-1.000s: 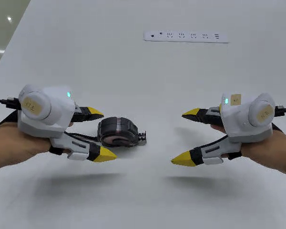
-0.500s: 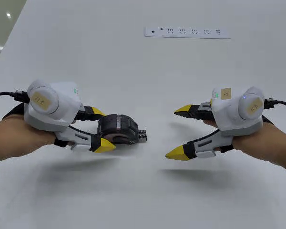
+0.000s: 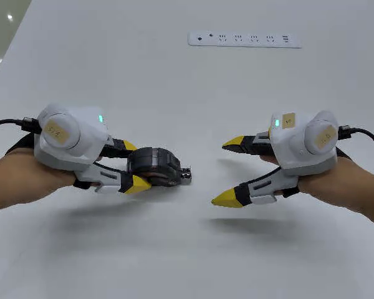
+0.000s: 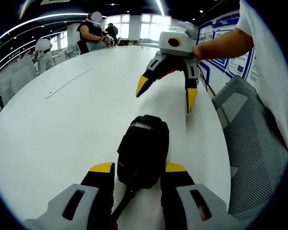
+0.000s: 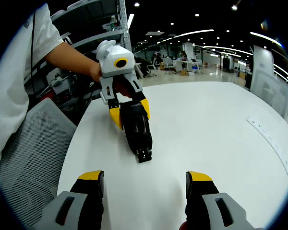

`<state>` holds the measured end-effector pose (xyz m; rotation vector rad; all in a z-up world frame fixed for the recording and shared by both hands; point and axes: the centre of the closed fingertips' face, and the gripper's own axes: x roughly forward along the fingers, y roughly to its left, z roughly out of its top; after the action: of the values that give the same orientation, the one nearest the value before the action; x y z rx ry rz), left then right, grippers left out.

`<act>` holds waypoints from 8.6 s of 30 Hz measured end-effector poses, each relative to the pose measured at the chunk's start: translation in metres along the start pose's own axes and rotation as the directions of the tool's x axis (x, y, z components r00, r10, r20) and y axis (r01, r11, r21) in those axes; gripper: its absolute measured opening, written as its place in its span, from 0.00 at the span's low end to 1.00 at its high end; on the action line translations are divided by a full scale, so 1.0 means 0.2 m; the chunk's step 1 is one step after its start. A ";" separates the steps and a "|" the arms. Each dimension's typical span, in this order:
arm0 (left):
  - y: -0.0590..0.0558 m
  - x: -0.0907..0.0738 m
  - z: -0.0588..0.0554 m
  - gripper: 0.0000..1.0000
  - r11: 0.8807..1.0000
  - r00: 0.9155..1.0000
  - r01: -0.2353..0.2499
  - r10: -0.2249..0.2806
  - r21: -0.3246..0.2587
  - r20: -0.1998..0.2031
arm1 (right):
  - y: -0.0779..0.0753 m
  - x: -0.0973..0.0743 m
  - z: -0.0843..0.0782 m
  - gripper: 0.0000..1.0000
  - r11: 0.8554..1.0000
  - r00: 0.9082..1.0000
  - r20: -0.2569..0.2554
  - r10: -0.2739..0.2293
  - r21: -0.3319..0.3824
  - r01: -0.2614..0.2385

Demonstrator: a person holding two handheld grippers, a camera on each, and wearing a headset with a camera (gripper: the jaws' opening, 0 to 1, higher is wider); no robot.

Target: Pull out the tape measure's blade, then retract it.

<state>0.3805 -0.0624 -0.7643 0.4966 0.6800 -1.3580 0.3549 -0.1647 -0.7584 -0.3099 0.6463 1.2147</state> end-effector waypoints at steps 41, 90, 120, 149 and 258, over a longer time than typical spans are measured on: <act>-0.01 0.01 0.00 0.28 0.999 1.000 0.013 -0.013 0.030 -0.021 | -0.02 0.25 0.04 0.33 0.988 0.999 0.007 0.046 -0.150 -0.045; 0.00 0.02 -0.01 0.27 0.998 1.000 0.026 -0.025 0.061 -0.019 | -0.01 0.32 0.04 0.10 0.975 0.997 0.001 0.073 -0.209 -0.071; -0.01 0.02 0.00 0.26 0.996 0.999 0.040 -0.039 0.082 -0.023 | -0.03 0.24 -0.03 0.10 0.981 0.999 -0.005 0.052 -0.185 -0.052; -0.01 0.03 0.00 0.26 0.996 0.999 0.040 -0.039 0.074 -0.023 | -0.06 0.09 -0.13 0.10 0.984 0.999 -0.044 0.029 -0.177 -0.037; -0.02 0.03 0.01 0.27 0.995 0.998 0.044 -0.041 0.090 -0.038 | -0.22 -0.56 -0.60 0.10 0.988 0.963 -0.245 -0.110 -0.129 0.080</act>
<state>0.3774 -0.0689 -0.7673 0.5832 0.6638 -1.4275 0.3387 -0.3316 -0.7885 -0.5960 0.7701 1.1322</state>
